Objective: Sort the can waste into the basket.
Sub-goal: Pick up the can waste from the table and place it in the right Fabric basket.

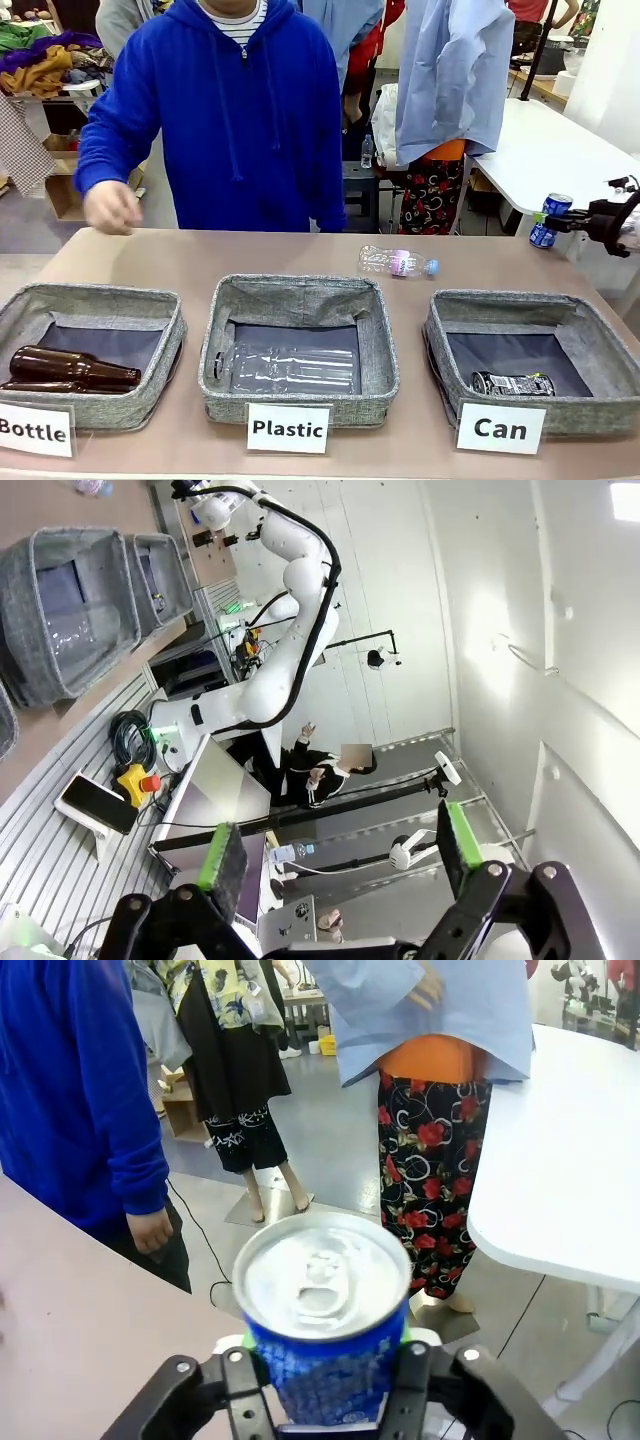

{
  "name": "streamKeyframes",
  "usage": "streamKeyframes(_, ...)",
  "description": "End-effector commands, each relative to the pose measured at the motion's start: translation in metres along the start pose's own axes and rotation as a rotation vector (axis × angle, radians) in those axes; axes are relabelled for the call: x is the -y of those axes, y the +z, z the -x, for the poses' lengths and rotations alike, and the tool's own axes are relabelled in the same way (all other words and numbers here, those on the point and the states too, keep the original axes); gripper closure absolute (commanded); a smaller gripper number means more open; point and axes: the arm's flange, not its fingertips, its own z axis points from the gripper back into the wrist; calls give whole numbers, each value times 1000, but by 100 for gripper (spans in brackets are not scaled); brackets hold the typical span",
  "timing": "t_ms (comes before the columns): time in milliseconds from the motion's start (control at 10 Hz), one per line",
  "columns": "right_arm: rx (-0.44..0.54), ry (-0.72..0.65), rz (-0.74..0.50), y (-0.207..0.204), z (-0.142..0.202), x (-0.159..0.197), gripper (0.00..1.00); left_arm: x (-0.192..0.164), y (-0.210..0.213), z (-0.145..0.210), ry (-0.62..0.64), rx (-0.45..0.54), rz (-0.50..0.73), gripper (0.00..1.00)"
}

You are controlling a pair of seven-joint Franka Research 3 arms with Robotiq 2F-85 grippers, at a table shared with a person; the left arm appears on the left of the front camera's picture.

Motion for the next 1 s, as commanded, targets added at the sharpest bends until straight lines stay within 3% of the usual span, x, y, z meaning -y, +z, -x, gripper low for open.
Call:
streamKeyframes(0, 52, 36, 24, 1, 2, 0, 100, -10, -12, -3, 26, -57, -25, 0)
streamKeyframes(300, 33, 102, -44, 44, -37, -17, 100, -31, -74, -18, 60, -246, -78, 0)
streamKeyframes(600, -83, 208, -282, 116, -107, -71, 100, -73, -156, -29, 134, -422, -187, 0)
streamKeyframes(800, -197, 276, -453, 168, -144, -126, 100, -106, -177, -28, 166, -396, -281, 0)
streamKeyframes(900, -250, 328, -533, 191, -153, -156, 100, -127, -179, -36, 194, -316, -332, 0)
